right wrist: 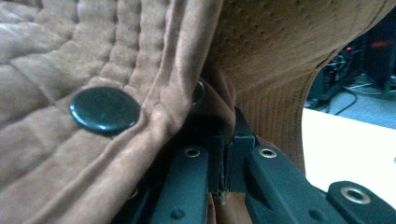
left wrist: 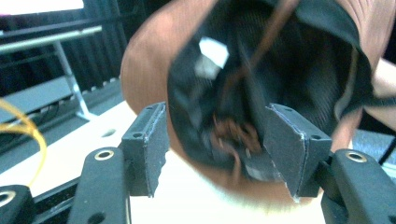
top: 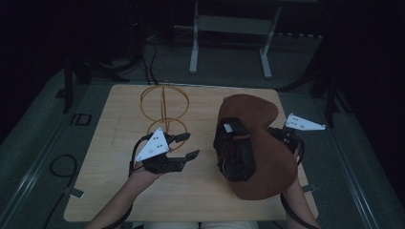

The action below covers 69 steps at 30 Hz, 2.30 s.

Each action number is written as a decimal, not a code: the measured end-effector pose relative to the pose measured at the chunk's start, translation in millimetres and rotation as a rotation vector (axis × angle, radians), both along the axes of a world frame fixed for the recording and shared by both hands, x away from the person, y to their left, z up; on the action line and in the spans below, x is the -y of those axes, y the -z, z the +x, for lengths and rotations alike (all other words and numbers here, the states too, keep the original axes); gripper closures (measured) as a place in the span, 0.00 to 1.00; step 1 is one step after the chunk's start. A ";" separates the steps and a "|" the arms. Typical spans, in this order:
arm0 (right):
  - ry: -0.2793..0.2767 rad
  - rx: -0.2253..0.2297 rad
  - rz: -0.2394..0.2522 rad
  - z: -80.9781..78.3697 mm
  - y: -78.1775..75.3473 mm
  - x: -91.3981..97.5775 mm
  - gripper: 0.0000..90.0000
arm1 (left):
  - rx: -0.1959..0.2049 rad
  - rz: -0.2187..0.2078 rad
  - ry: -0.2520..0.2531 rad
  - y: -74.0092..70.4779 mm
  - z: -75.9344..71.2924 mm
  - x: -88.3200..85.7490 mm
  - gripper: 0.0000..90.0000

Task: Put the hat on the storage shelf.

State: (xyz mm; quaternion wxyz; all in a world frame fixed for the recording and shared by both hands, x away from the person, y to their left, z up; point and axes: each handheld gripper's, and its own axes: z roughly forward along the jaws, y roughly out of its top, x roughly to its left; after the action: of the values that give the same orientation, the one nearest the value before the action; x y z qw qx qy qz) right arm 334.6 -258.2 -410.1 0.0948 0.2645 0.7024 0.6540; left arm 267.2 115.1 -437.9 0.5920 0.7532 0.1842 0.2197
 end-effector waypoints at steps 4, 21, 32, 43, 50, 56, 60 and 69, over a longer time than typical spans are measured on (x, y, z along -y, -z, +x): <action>0.045 0.007 -0.009 11.6 -6.5 4.4 0.98 | -0.020 0.032 -0.025 12.3 -3.4 -6.7 0.41; 0.145 -0.010 -0.011 58.2 -23.5 -6.3 0.98 | -0.155 0.116 -0.187 77.2 -15.9 -46.5 0.10; 0.184 -0.021 -0.029 89.3 -29.3 -32.7 0.98 | -0.205 0.136 -0.322 112.6 -29.7 -70.2 0.04; 0.230 -0.003 -0.038 117.9 -40.5 -68.1 0.98 | -0.218 0.095 -0.354 124.1 -33.6 -81.7 0.04; 0.229 -0.024 -0.015 135.5 -41.3 -96.5 0.98 | -0.220 0.061 -0.351 124.1 -35.6 -84.7 0.04; 0.248 -0.028 -0.024 147.7 -49.4 -126.2 0.98 | -0.208 0.067 -0.340 123.1 -36.9 -83.8 0.04; 0.219 -0.010 0.006 147.6 -68.1 -148.3 0.98 | -0.201 0.060 -0.344 122.3 -36.9 -86.3 0.04; 0.060 -0.017 -0.071 136.5 -82.1 -217.1 0.97 | -0.198 0.049 -0.353 121.7 -37.1 -90.6 0.04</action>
State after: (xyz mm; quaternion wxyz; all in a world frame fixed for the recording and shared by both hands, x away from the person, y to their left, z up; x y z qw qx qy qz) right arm 471.1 -41.0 -328.0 0.1176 0.2874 0.7177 0.6232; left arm 230.1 205.8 -559.6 0.5049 0.7413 0.3653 0.2493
